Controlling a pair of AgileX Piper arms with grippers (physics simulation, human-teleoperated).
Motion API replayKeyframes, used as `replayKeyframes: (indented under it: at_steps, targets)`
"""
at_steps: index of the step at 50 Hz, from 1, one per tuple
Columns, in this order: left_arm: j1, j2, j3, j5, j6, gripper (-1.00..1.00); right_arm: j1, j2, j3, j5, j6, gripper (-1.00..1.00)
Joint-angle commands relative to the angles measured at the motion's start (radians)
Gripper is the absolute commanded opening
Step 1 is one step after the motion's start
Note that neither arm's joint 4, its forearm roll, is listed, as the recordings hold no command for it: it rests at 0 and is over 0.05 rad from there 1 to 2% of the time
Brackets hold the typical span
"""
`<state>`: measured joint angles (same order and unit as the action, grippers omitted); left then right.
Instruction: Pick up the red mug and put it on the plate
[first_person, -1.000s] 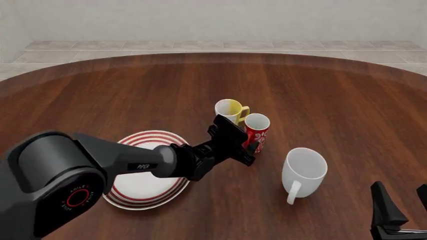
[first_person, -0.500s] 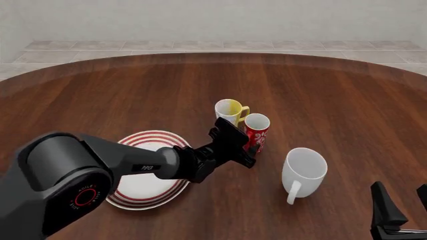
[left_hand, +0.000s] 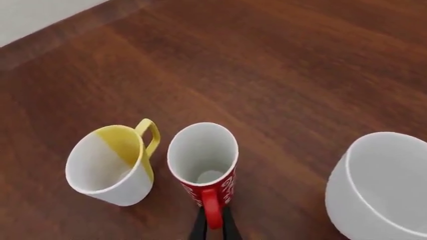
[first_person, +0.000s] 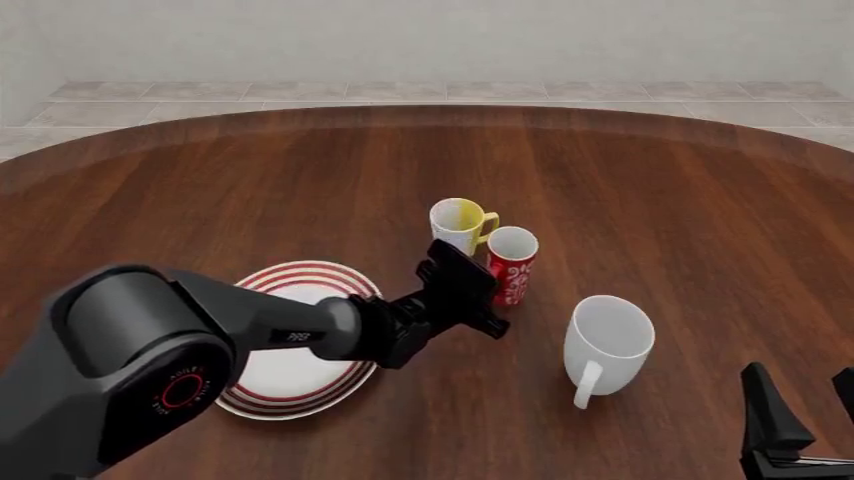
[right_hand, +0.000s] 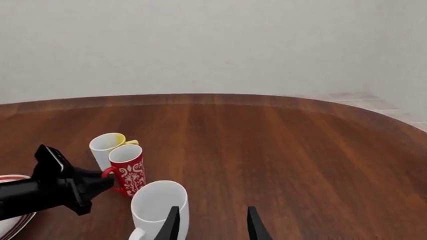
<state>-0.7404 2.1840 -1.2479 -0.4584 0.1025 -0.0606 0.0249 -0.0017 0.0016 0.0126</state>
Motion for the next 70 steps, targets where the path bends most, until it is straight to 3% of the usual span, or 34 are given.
replayKeyframes:
  at_steps: [1,15,29,39,44,53,70]
  targets:
    - [0.025,-0.007,0.023,-0.006,0.006,-1.0,0.001,-0.001,-0.001,0.002,-0.003,1.0]
    - [0.027,-0.047,0.058,-0.028,0.014,-1.0,0.001,-0.012,-0.005,0.013,-0.005,1.0]
    - [0.013,-0.163,0.132,-0.047,0.047,-1.0,0.002,-0.008,-0.001,0.005,-0.007,1.0]
    - [-0.009,-0.27,0.204,-0.052,0.025,-1.0,0.003,-0.013,0.0,0.01,-0.012,1.0]
    - [-0.03,-0.338,0.238,-0.022,0.009,-1.0,0.005,-0.01,-0.001,0.008,-0.015,1.0]
    - [-0.036,-0.488,0.325,0.012,0.04,-1.0,0.007,-0.014,-0.004,0.015,-0.017,1.0]
    - [0.023,-0.708,0.412,0.13,0.053,-1.0,0.014,-0.02,-0.006,0.021,-0.019,1.0]
